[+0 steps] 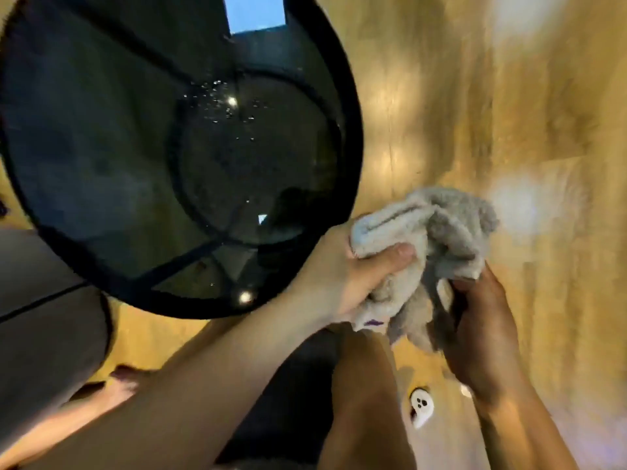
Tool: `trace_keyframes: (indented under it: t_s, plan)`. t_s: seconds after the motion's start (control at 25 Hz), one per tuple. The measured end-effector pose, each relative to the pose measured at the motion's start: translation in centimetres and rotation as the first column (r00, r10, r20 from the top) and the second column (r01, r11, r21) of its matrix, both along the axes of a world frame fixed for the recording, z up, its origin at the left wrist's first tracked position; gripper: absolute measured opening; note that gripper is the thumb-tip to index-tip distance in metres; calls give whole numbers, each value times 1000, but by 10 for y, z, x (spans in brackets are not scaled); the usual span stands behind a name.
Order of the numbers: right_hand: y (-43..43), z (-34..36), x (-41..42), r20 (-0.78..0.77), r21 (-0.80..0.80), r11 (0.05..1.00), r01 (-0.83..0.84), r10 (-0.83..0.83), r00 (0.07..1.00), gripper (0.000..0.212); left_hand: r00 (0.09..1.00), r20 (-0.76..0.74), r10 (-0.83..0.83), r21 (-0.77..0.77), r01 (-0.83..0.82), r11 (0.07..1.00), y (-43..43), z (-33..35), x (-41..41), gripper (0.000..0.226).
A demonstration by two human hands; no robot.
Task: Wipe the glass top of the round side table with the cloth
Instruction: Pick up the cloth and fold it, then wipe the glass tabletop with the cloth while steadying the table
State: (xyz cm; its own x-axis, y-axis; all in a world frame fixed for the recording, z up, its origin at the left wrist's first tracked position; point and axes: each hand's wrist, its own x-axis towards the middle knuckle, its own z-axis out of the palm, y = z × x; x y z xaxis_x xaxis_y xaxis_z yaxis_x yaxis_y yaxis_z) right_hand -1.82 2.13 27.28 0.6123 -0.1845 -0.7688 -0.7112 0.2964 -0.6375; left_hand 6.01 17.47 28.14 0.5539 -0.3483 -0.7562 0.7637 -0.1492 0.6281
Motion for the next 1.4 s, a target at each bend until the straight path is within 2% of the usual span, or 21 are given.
trace_keyframes:
  t_s: [0.12,0.24,0.32,0.4,0.48,0.6,0.64,0.68,0.72,0.8,0.88,0.92,0.96,1.0,1.04,1.08,1.16,1.2,1.28,1.32,1.4]
  plan:
    - [79,25,22,6,-3,992,-122,122,992,15,980,52,194,53,-196,979,98,23,-3,23]
    - [146,42,35,123,44,979,-199,192,974,18,923,-63,379,38,-377,925,172,22,-23,39]
    - [177,47,40,186,-88,944,-317,328,926,20,906,-95,411,8,-413,911,201,19,-37,44]
    - [196,43,43,182,-223,899,-377,419,890,10,903,-76,424,-8,-426,905,226,15,-46,46]
    - [203,38,41,125,-227,906,-357,391,912,13,893,-63,445,-13,-446,895,242,10,-53,43]
    - [206,34,39,6,-57,954,-296,297,955,27,836,-122,535,-120,-547,828,253,3,-57,36]
    - [206,33,39,-10,-20,955,-296,296,955,40,848,-91,522,-129,-530,838,252,0,-57,36]
    - [207,32,38,13,-23,938,-347,347,938,50,875,-41,482,-130,-483,866,250,-1,-57,36]
    - [208,30,38,55,-103,899,-426,433,900,49,903,21,429,-131,-423,897,249,-3,-57,37]
    - [213,26,38,89,-365,767,-527,593,801,38,928,134,347,-73,-340,938,249,-8,-61,38]
    - [211,13,39,54,-582,643,-498,641,765,25,939,304,163,143,-215,966,249,-13,-65,36]
    - [206,4,41,8,-651,580,-489,650,760,20,899,434,-54,353,-115,929,251,-20,-68,36]
    - [199,-7,41,-59,-709,505,-492,653,755,22,801,525,-287,552,-63,832,254,-27,-71,36]
    - [191,-15,42,-132,-758,430,-491,636,760,31,668,581,-465,668,-65,741,258,-37,-74,37]
    - [184,-22,41,-180,-816,345,-463,610,772,43,556,599,-576,728,-78,682,265,-47,-74,38]
    - [181,-28,38,-189,-876,264,-403,581,792,52,481,597,-642,763,-94,640,271,-57,-70,40]
    - [196,-34,26,-158,-932,180,-314,579,800,61,389,551,-738,822,-104,559,285,-74,-54,49]
    - [211,-39,16,-202,-920,143,-364,622,756,63,368,505,-781,854,-84,513,290,-82,-45,55]
    - [239,-56,-7,-363,-870,-28,-492,712,601,67,322,401,-858,908,-16,418,294,-96,-35,65]
    - [244,-65,-14,-409,-858,-115,-501,741,532,67,298,356,-886,927,6,374,294,-102,-36,69]
    - [233,-80,-5,-424,-860,-177,-479,771,475,63,253,311,-916,947,1,321,296,-110,-38,70]
